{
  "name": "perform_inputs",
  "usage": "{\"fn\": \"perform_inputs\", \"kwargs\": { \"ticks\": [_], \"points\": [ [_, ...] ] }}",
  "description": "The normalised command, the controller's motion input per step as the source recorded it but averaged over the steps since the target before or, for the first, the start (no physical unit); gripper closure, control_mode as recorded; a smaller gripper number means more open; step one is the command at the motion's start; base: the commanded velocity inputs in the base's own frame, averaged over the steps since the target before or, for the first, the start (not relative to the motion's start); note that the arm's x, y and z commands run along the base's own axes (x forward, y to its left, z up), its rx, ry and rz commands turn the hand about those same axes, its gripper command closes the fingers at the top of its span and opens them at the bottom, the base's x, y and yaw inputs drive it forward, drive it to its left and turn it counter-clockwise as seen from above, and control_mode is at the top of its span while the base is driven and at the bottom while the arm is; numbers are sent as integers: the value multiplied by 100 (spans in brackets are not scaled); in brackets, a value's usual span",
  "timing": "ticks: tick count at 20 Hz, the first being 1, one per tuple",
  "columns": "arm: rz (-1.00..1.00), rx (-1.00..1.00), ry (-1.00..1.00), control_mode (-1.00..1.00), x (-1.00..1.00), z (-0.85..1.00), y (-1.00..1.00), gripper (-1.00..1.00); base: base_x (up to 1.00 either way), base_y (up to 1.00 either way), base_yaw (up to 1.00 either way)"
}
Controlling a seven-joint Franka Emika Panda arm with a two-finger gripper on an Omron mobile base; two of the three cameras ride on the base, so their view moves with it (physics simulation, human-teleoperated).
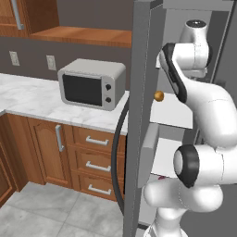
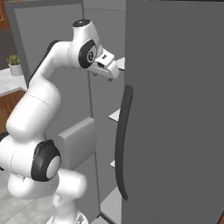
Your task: Store the kebab skewer in the freezer for long-term storage. Close the freezer door after placing the cooked food.
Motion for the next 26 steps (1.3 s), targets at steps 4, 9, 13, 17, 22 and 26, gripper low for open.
{"fn": "perform_inputs", "kwargs": {
  "ticks": [4, 9, 13, 17, 22, 26],
  "points": [
    [0, 0, 0, -100, -98, 0, 3, -100, 0, 0, 0],
    [1, 1, 3, -100, -96, 0, 4, -100, 0, 0, 0],
    [8, 3, 3, -100, -100, 0, 14, -100, 0, 0, 0],
    [9, 0, 7, -100, -98, 5, 20, -100, 0, 0, 0],
    [8, 0, 10, -100, -74, -1, 23, -100, 0, 0, 0],
    [13, 0, 10, -100, -52, -11, 17, -100, 0, 0, 0]
  ]
}}
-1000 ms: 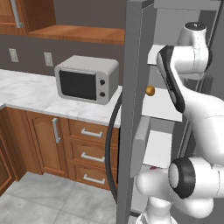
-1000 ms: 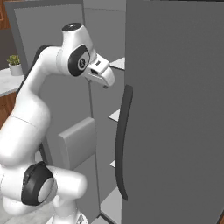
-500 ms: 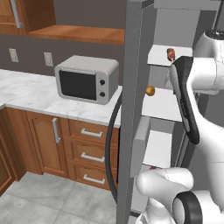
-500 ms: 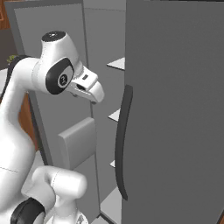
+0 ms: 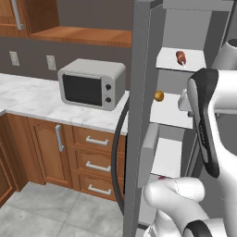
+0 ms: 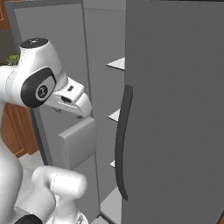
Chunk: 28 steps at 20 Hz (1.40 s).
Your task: Store the kebab skewer in the freezer for long-term storage. Close the freezer door after placing the cooked food.
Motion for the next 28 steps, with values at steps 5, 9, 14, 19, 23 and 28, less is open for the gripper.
{"fn": "perform_inputs", "kwargs": {
  "ticks": [5, 9, 14, 19, 23, 28],
  "points": [
    [17, 0, 9, -100, -55, -1, 28, -100, 0, 0, 0],
    [15, 0, 14, -100, -51, -2, 35, -100, 0, 0, 0],
    [15, 0, 15, -100, -39, -22, 6, -100, 0, 0, 0],
    [15, 0, 14, -100, -23, -21, 7, -100, 0, 0, 0],
    [17, 0, 3, -100, -13, -26, 19, -100, 0, 0, 0],
    [9, 0, 0, -100, -14, -27, 12, -100, 0, 0, 0]
  ]
}}
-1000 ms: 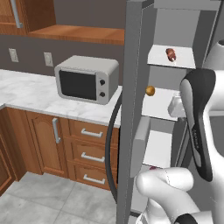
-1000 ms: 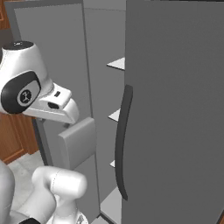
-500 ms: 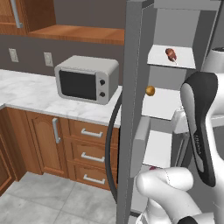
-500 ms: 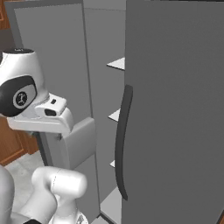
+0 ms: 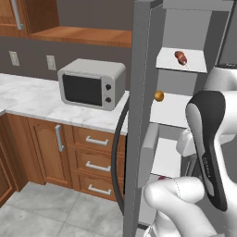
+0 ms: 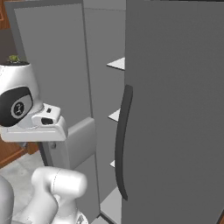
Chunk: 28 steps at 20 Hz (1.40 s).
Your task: Store the kebab skewer in the freezer for long-term storage. Close the freezer door after placing the cooked food.
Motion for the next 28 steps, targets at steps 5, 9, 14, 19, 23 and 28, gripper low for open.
{"fn": "perform_inputs", "kwargs": {
  "ticks": [5, 9, 14, 19, 23, 28],
  "points": [
    [0, 0, 1, -100, -5, -18, 5, -100, 0, 0, 0],
    [0, 0, 0, -100, 0, 0, 0, -100, 0, 0, 0],
    [0, 0, 0, -100, 0, 0, 0, -100, 0, 0, 0],
    [0, 0, 0, 100, -12, 0, 0, -100, -10, 0, 0],
    [0, 0, 0, 100, 0, 0, 0, -100, -49, 8, -12],
    [0, 0, 0, 100, 0, 0, 0, -100, -35, 17, -32]
  ]
}}
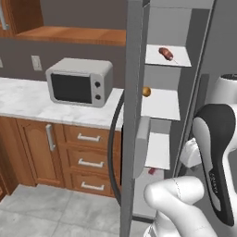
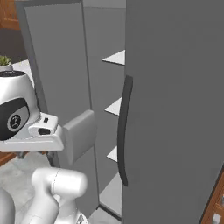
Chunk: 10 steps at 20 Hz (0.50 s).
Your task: Store the kebab skewer in the freezer for long-term storage. Close the freezer door after placing the cooked food.
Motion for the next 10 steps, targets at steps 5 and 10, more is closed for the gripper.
{"fn": "perform_inputs", "kwargs": {
  "ticks": [5, 10],
  "points": [
    [0, 0, 0, 100, 0, 0, 0, -100, -25, 20, -46],
    [0, 0, 0, 100, 0, 0, 0, -100, -24, 34, -44]
  ]
}}
